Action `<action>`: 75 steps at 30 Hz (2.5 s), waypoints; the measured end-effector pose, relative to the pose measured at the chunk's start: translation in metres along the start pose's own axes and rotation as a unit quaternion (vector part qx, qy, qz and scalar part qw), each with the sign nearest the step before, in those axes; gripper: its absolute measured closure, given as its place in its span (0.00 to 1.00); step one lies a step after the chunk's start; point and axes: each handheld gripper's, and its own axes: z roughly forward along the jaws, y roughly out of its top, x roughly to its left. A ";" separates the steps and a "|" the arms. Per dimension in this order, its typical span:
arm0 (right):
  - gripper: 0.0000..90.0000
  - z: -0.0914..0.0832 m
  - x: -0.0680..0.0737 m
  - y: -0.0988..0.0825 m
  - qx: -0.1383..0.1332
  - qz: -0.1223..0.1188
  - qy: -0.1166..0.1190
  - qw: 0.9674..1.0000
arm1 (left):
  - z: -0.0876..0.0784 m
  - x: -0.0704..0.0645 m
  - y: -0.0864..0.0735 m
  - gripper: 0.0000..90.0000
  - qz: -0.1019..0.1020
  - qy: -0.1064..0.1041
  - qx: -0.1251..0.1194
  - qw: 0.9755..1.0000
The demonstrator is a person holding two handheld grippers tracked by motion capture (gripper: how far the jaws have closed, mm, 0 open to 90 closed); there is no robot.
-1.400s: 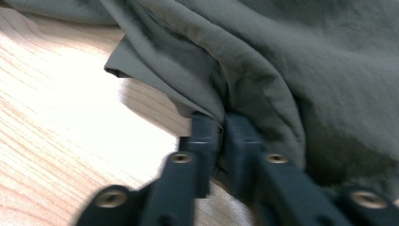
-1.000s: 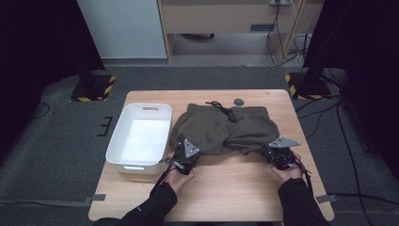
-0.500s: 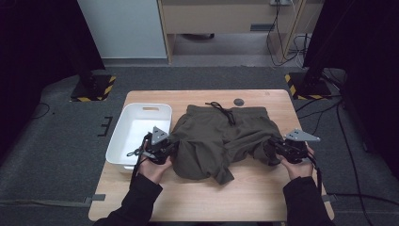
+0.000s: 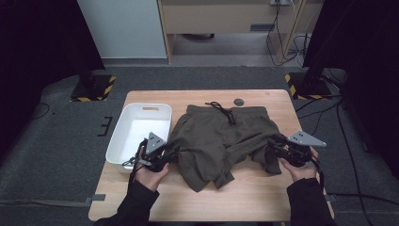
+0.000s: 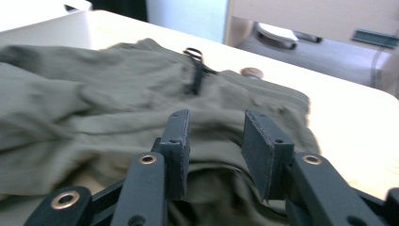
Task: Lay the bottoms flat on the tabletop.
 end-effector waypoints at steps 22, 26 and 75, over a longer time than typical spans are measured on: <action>0.56 0.023 0.030 -0.050 0.094 -0.002 0.025 0.995 | 0.043 -0.030 -0.057 0.72 -0.002 -0.021 0.105 0.994; 0.90 0.022 0.025 -0.048 0.102 -0.004 0.021 0.995 | 0.037 -0.031 -0.053 0.97 -0.014 -0.017 0.123 0.992; 0.39 0.059 -0.044 -0.030 0.103 0.052 -0.067 0.991 | -0.011 -0.022 -0.013 0.70 -0.033 -0.012 0.011 0.999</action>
